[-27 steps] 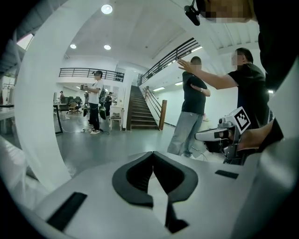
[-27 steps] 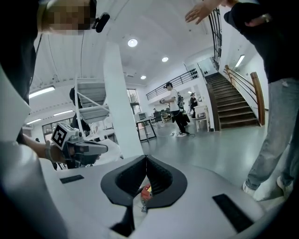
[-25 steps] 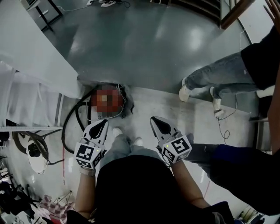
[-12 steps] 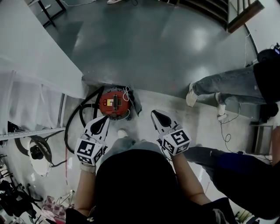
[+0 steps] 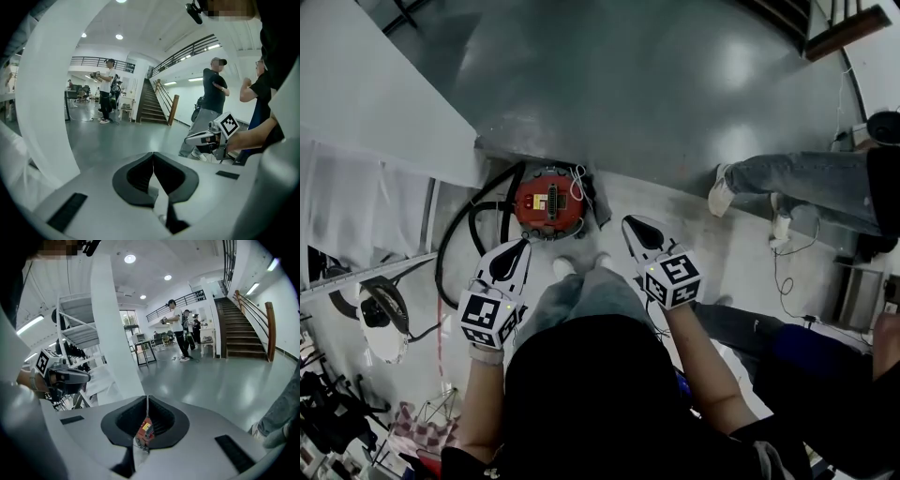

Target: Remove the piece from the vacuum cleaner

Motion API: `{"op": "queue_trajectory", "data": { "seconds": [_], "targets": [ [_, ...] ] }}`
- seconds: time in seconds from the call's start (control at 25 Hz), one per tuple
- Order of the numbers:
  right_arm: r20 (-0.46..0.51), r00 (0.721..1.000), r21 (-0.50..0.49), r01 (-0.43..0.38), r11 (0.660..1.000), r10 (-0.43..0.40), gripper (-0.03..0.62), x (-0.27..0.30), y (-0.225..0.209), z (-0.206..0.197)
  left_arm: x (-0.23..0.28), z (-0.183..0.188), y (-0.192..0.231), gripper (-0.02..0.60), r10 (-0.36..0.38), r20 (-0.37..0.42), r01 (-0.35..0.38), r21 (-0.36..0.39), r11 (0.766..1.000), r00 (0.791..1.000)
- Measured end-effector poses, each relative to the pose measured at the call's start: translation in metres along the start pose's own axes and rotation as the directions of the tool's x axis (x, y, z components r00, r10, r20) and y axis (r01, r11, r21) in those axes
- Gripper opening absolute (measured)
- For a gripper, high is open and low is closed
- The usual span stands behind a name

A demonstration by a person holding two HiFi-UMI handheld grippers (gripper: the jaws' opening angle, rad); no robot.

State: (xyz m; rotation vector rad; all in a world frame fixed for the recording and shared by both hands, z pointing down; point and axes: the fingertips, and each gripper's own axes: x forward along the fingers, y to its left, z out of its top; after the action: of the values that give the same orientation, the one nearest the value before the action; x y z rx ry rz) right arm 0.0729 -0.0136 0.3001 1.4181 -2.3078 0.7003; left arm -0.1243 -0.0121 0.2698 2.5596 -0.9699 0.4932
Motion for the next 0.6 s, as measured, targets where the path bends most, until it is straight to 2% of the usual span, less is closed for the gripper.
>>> {"op": "queue_trajectory", "data": {
  "seconds": [0.32,0.6],
  "targets": [
    [-0.111,0.993,0.036,-0.029,0.999,0.033,0.029,0.058,-0.036,-0.039,0.027,-0.025,0.010,0.018,0.040,-0.063,-0.044,-0.055,0.998,0.997],
    [-0.207,0.977,0.062,-0.038,0.997,0.050,0.034,0.119,-0.088,-0.083,0.063,-0.058,0.027,0.020,0.116,-0.123,-0.133,-0.139,0.981,0.986]
  ]
}}
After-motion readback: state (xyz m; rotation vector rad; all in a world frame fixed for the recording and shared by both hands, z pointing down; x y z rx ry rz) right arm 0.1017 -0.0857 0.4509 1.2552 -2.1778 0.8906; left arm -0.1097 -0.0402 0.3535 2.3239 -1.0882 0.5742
